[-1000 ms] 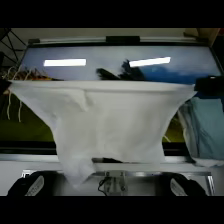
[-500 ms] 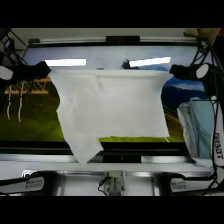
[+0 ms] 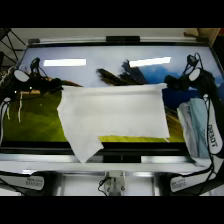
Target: Fold the shirts.
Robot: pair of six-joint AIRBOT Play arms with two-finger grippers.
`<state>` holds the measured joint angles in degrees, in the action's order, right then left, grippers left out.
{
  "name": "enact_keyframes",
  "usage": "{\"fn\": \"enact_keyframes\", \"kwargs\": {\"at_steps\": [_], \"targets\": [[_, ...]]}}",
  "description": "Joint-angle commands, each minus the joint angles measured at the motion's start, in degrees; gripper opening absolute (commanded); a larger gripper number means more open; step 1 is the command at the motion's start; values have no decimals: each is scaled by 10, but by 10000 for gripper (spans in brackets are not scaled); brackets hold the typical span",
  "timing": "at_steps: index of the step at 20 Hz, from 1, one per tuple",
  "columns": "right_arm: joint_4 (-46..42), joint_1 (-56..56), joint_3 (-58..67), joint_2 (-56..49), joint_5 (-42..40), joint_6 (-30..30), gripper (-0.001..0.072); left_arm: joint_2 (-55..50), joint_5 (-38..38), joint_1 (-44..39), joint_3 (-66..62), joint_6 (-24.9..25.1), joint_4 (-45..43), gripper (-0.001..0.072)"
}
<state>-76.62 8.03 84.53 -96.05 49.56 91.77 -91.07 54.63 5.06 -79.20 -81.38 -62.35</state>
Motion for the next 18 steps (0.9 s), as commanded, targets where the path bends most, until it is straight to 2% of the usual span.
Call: {"fn": "enact_keyframes", "kwargs": {"at_steps": [1,4,10,11,12,13,14,17,18], "targets": [[-70,2,-3,1,138,-7,63,15,137,0,22,-25,-129,33],[-68,1,-9,-28,191,-7,63,12,123,-4,59,-40,-109,33],[-24,0,-9,-46,198,8,65,8,74,-11,95,-70,-99,34],[-19,0,-9,-45,203,8,112,8,70,-11,95,-86,-98,36],[-14,0,-9,-45,209,6,346,8,68,-11,94,-98,-95,143],[-7,0,-7,-45,225,-8,516,9,75,-11,91,-101,-93,406],[-7,0,-4,-40,245,-19,516,9,101,-7,80,-99,-92,582],[-54,14,0,11,320,-47,516,20,220,31,24,-72,-93,582],[-73,28,0,26,354,-61,516,35,256,50,20,-67,-93,533]]}}
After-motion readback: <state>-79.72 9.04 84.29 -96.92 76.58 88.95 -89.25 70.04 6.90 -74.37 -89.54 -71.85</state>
